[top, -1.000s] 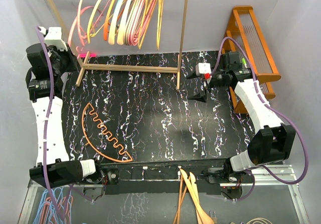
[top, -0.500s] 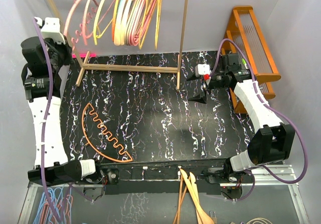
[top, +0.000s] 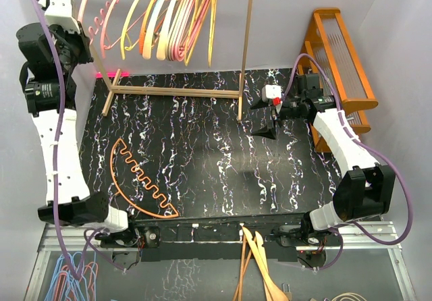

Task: Organize the hangers
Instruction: Place the hanger at the clothesline.

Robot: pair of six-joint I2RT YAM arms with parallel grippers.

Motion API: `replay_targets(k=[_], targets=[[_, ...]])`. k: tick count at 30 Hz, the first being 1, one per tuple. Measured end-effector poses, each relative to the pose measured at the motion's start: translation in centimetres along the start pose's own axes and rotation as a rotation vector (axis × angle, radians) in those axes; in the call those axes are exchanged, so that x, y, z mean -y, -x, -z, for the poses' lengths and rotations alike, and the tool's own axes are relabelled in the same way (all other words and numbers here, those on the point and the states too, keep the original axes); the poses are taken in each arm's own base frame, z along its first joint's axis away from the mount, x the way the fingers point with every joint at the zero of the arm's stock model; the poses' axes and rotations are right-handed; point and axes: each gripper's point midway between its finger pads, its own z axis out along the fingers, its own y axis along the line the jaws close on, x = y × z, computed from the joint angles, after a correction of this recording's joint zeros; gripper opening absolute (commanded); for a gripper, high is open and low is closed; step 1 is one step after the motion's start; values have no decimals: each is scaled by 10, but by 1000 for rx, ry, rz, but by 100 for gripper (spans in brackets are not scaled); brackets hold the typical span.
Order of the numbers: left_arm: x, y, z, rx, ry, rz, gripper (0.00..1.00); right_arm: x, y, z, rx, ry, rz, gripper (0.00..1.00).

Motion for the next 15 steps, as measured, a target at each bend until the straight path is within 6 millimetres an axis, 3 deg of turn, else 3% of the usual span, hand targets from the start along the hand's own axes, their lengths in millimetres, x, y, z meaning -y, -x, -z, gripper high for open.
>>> replay_targets(k=[9,15], targets=[[3,-28,-42,-90,-55,-3,0,4,-8,-4,-1,1,-30,98],[1,-18,-50,-70,-63,-16,0,5,-13,-6,-3,5,-50,98]])
